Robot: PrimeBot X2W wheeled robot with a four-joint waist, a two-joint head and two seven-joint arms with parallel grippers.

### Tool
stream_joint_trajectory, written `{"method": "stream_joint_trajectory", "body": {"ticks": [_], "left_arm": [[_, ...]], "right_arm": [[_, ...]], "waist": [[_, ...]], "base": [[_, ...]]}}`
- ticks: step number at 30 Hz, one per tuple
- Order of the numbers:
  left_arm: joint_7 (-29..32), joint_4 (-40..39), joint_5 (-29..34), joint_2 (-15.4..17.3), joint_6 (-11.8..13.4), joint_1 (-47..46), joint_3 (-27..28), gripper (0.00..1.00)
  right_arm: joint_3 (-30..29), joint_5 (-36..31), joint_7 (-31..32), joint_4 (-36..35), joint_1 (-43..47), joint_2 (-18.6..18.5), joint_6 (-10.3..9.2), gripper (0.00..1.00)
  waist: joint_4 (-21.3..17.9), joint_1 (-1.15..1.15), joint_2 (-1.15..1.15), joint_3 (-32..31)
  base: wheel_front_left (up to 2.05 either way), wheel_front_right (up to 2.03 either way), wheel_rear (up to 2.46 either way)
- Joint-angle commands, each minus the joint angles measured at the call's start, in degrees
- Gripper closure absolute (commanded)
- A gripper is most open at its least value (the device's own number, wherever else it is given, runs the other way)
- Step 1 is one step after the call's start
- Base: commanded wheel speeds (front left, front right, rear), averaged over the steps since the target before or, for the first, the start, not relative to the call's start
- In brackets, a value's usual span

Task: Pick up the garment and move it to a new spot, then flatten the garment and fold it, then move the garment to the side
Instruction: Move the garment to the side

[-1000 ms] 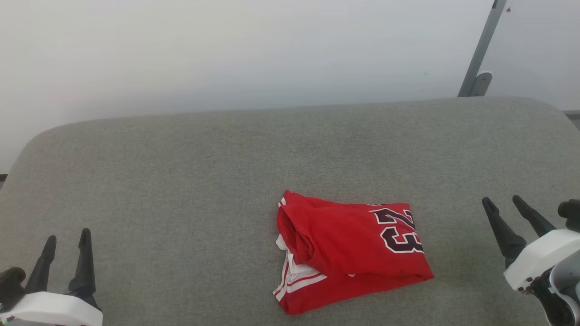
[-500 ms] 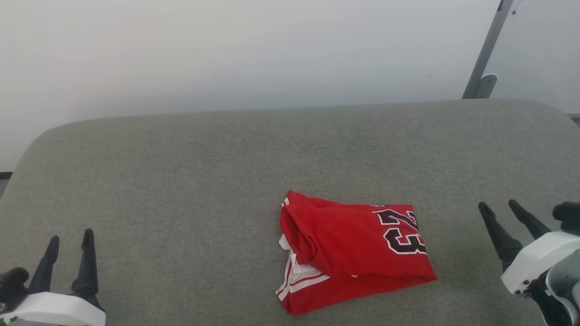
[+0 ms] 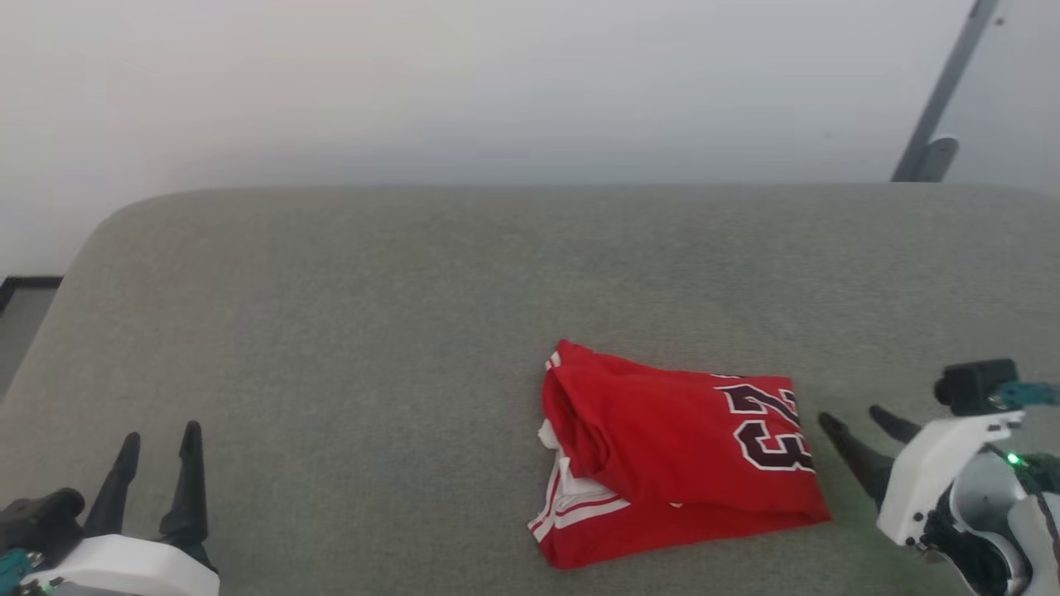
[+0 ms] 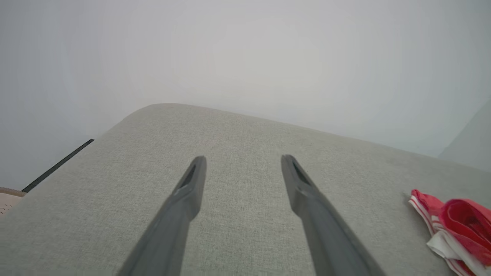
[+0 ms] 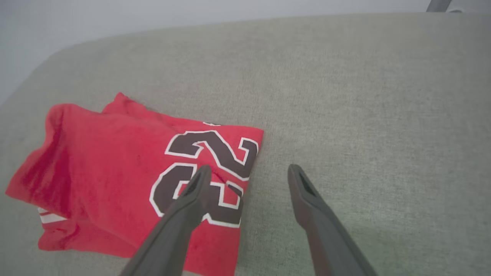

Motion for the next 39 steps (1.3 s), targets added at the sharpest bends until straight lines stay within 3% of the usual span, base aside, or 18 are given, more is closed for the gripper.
{"method": "stream_joint_trajectory", "body": {"ticks": [1, 21, 22, 23, 24, 31, 39], "left_arm": [[-0.25, -0.05, -0.02, -0.13, -0.13, -0.37, -0.28, 0.0], [-0.25, 0.77, 0.4, -1.42, -0.13, -5.81, -3.6, 0.0], [-0.25, 0.79, 0.44, -1.43, -0.13, -6.03, -3.64, 0.0], [-0.25, 0.82, 0.47, -1.51, -0.13, -6.22, -3.68, 0.0], [-0.25, 0.85, 0.48, -1.56, -0.13, -6.31, -3.74, 0.0], [-0.25, 0.94, 0.51, -1.41, -0.13, -7.12, -3.29, 0.0], [-0.25, 0.47, 1.07, -1.7, -0.13, -9.47, -4.51, 0.0]], "right_arm": [[0.36, 0.58, 1.35, 0.54, -1.11, -0.14, 0.02, 0.0], [4.07, 4.47, 27.08, 11.53, -10.63, 1.04, 0.01, 0.0], [4.37, 4.79, 27.99, 11.7, -10.71, 1.38, 0.01, 0.08], [4.56, 5.0, 28.59, 11.68, -10.74, 1.58, 0.01, 0.91], [4.52, 4.93, 28.76, 11.6, -10.81, 1.59, 0.02, 1.0], [2.52, 4.04, 26.58, 9.72, -12.49, 0.23, -0.03, 1.0], [-1.86, 1.17, 23.93, 9.51, -15.07, -4.75, -0.03, 1.0]], "waist": [[0.94, 0.0, 0.0, 0.83], [7.22, 0.0, 0.0, 9.04], [7.35, 0.0, 0.0, 9.26], [7.47, 0.0, 0.0, 9.46], [7.56, 0.0, 0.0, 9.61], [6.84, 0.0, 0.0, 10.51], [4.24, 0.0, 0.0, 11.82]], "base": [[0.0, 0.0, 0.0], [0.0, 0.0, 0.0], [0.0, 0.0, 0.0], [0.0, 0.0, 0.0], [0.0, 0.0, 0.0], [0.0, 0.0, 0.0], [0.0, 0.0, 0.0]]}}
